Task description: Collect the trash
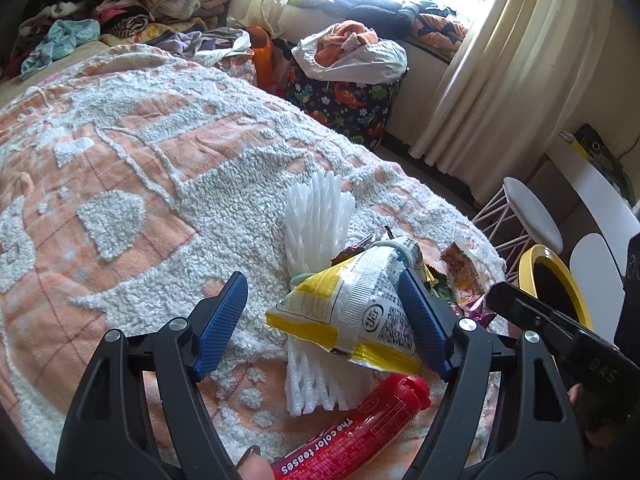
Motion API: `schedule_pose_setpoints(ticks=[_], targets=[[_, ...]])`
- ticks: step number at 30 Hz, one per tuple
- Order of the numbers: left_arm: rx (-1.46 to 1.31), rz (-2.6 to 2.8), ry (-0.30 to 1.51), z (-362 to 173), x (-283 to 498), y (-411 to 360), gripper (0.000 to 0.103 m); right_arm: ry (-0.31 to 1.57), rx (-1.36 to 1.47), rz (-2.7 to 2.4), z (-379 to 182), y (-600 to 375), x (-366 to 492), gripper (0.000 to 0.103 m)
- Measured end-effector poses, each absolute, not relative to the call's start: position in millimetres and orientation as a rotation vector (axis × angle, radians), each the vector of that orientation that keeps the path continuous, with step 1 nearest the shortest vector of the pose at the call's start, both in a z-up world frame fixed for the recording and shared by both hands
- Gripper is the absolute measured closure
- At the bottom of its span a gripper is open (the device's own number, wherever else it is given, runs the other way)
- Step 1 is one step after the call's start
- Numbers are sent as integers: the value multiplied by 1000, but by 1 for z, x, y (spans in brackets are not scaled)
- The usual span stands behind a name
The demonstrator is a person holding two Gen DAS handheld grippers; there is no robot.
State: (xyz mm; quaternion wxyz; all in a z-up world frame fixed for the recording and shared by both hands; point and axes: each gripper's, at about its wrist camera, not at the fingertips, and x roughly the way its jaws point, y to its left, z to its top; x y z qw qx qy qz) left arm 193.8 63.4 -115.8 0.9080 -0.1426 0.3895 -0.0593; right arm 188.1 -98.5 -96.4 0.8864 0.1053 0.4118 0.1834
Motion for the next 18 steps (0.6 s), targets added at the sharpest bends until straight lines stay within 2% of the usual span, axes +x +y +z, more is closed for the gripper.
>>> schedule_pose_setpoints(ticks=[6,9,18], targets=[[-293,-137,809,-120,196,60,34,904,232,371,-114,-97,201,80],[-284,-143,803,-120,195,58,34,894,237,371,-117,-100,196,82],[-190,-159,784,-115,188,46,43,856,280,371,-109,-115,174,83]])
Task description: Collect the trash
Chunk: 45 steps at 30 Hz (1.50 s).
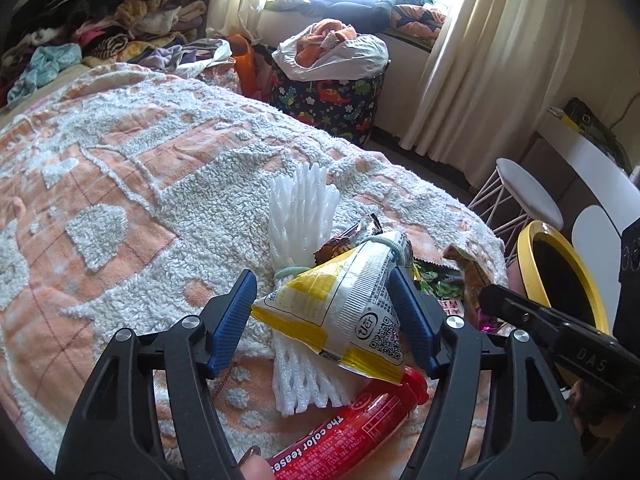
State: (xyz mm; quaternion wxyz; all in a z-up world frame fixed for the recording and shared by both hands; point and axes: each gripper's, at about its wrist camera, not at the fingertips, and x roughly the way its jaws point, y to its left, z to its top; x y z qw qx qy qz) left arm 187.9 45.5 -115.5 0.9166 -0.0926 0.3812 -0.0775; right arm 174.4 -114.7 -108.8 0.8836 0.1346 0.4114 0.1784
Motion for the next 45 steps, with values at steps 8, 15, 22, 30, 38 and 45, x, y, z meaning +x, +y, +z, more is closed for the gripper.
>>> schedule_pose_setpoints(ticks=[8,15,22,30,38,45], targets=[[-154,-175,789,-114,174,42,46,838,309,383,-99,-126,160,83],[-121,-186,802,-114,163,42,47,839,320,393,-96,-131,150,83],[-106,-180,807,-111,154,45,49,830,318,406,-91,-133,143,83],[-99,-155,763,-95,147,44,54,805,321,417,-80,-137,137,83],[-209,-146,702,-71,142,56,63,778,329,424,-69,-146,130,83],[-232,-132,674,-61,138,56,64,764,340,424,-63,-150,127,83]])
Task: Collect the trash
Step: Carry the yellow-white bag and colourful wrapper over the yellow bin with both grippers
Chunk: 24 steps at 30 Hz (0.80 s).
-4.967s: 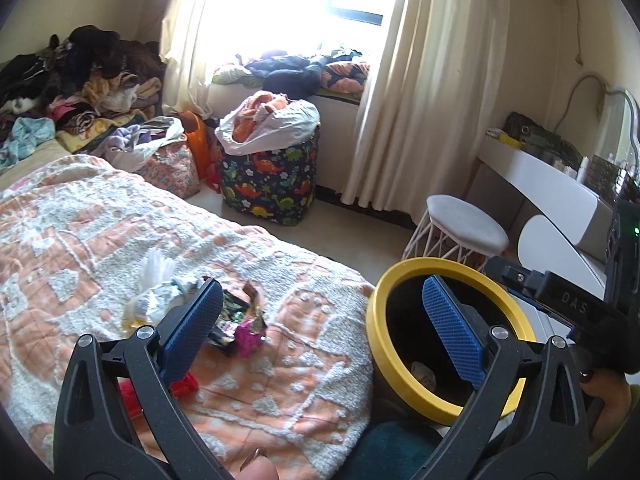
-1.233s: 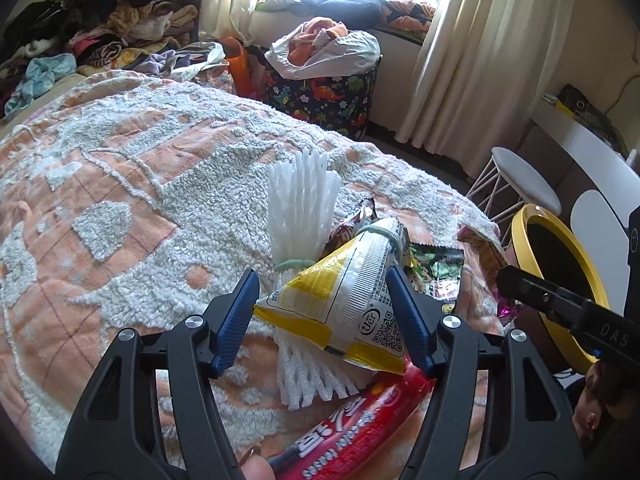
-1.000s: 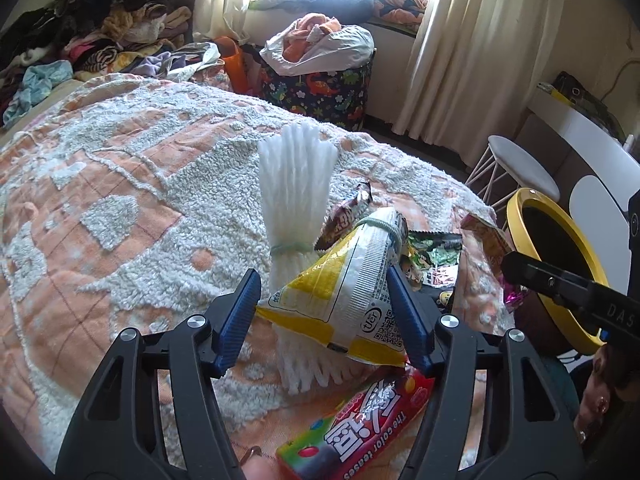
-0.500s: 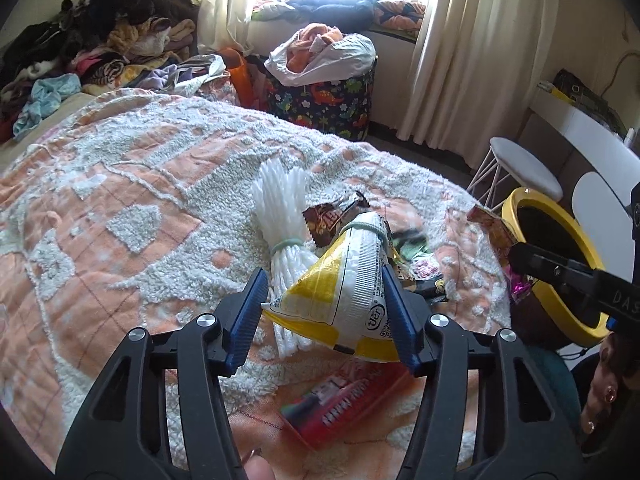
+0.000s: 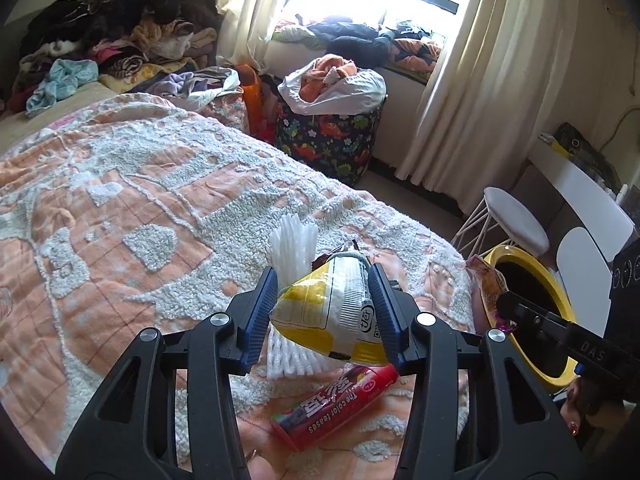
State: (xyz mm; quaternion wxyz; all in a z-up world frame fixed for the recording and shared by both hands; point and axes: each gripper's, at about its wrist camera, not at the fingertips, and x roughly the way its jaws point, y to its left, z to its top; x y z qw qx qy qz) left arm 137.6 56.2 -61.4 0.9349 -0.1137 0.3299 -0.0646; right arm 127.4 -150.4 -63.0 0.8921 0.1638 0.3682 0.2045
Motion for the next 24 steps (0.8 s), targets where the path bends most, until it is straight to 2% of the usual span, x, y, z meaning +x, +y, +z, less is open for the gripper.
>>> schedule_pose_setpoints(ticks=[24], targets=[[-199,-316,645,-31,139,-31,64,679,439,316,-47,-216,123,83]])
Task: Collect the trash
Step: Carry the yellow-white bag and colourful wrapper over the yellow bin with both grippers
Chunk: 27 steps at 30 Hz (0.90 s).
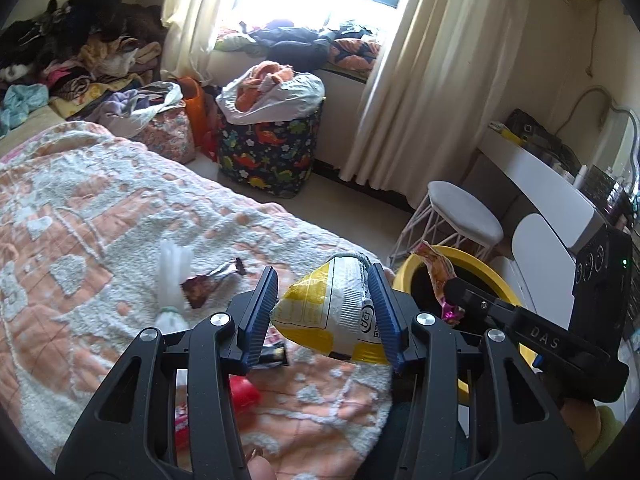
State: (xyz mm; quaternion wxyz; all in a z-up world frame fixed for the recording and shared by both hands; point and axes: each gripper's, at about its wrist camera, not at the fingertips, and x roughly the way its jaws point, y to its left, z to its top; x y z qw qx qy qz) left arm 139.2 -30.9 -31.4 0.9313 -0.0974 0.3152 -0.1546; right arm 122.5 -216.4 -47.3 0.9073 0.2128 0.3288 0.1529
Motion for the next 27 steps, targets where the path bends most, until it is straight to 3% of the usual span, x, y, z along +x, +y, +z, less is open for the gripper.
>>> schedule_pose_setpoints(ticks=[27], targets=[[-70,-499,659,-33,127,-124,64,628,575,126,-57,-309,121,83]])
